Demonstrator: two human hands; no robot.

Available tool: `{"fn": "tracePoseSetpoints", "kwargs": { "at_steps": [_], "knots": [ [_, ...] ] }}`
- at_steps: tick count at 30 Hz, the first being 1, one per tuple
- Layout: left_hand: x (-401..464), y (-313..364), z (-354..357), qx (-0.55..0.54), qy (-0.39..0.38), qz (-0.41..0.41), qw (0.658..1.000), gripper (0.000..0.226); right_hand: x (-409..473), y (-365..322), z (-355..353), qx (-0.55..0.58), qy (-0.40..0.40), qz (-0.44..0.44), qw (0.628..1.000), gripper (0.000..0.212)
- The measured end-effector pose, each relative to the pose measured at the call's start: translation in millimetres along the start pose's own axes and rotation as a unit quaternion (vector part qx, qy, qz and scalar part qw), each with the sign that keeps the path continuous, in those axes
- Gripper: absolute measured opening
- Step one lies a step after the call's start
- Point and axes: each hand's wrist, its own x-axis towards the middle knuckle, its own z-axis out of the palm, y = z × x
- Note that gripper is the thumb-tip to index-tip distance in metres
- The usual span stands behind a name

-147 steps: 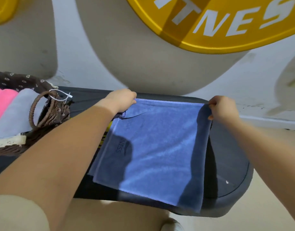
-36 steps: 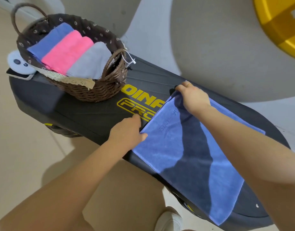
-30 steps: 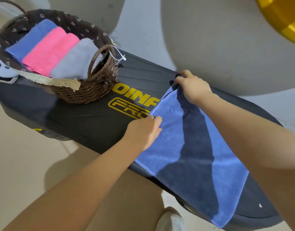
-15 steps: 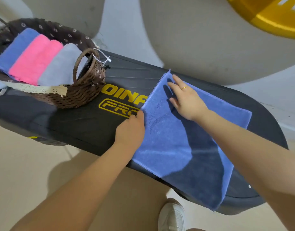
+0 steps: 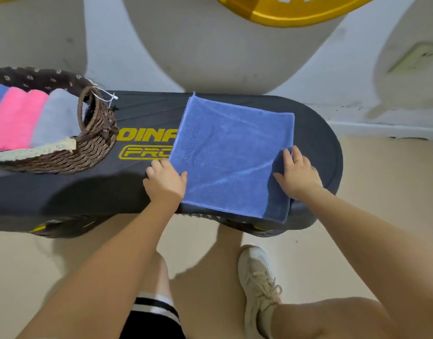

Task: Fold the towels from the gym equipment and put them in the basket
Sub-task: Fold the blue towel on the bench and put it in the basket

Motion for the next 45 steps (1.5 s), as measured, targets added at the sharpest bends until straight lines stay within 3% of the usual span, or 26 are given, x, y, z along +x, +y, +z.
{"fn": "tracePoseSetpoints", "kwargs": {
  "at_steps": [4,9,13,17,19,21,26,30,31,33,35,37,40,42,45],
  "knots": [
    [-4.7,-10.3,0.2,-0.028,0.0,-0.028,0.999,0.051,-43.2,-9.7,16.7,0.139,0.011,0.114,0.984,0.036],
    [-3.2,-12.9,-3.2,-0.093,-0.037,-0.09,0.991,0.057,-54.5,-17.4,29.8,0.175,0.033,0.165,0.97,0.038],
    [2.3,-14.2,-6.6,-0.093,-0.082,-0.112,0.986,0.051,-57.7,-22.6,30.9,0.281,-0.009,0.212,0.936,0.028],
    [3.2,-14.8,-3.6,-0.185,-0.08,-0.039,0.979,0.04,-64.1,-9.9,35.2,0.372,-0.018,0.214,0.903,0.02],
    [-3.1,-17.0,-4.1,-0.286,-0.056,-0.008,0.956,0.029,-69.4,0.1,37.3,0.463,-0.019,0.23,0.855,0.022],
    [-10.4,-21.2,-5.7,-0.354,-0.04,-0.018,0.934,0.034,-78.7,6.2,34.7,0.528,-0.021,0.255,0.81,0.028],
    [-19.7,-24.2,-16.7,-0.431,-0.058,-0.037,0.9,0.008,-97.5,14.2,10.0,0.557,-0.008,0.19,0.808,0.03],
    [-16.5,-13.3,-38.1,-0.492,-0.173,-0.095,0.848,0.026,-101.2,16.3,-16.9,0.584,-0.068,0.129,0.798,0.028],
    [-14.7,-12.4,-42.6,-0.481,-0.193,-0.11,0.848,0.023,-100.8,16.3,-22.8,0.592,-0.071,0.119,0.794,0.027],
    [-12.2,-12.7,-51.9,-0.411,-0.194,-0.098,0.885,0.017,-100.7,15.9,-31.6,0.591,-0.067,0.114,0.796,0.024],
    [-10.8,-14.0,-58.1,-0.313,-0.188,-0.01,0.931,0.019,-102.4,16.9,-37.1,0.557,-0.079,0.121,0.818,0.02],
    [-11.7,-14.5,-63.2,-0.203,-0.211,0.095,0.952,0.036,-106.8,18.3,-41.7,0.533,-0.124,0.116,0.829,0.012],
    [-15.1,-12.1,-70.3,0.027,-0.268,0.191,0.944,0.04,-111.2,18.0,-50.4,0.545,-0.193,0.08,0.812,0.014],
    [-15.1,-12.2,-68.7,0.147,-0.221,0.226,0.937,0.064,-108.9,13.7,-54.7,0.529,-0.211,0.062,0.82,0.019],
    [-16.8,-14.6,-63.2,0.187,-0.118,0.266,0.938,0.038,-103.1,4.8,-53.7,0.481,-0.196,0.052,0.853,0.026]
  ]
}}
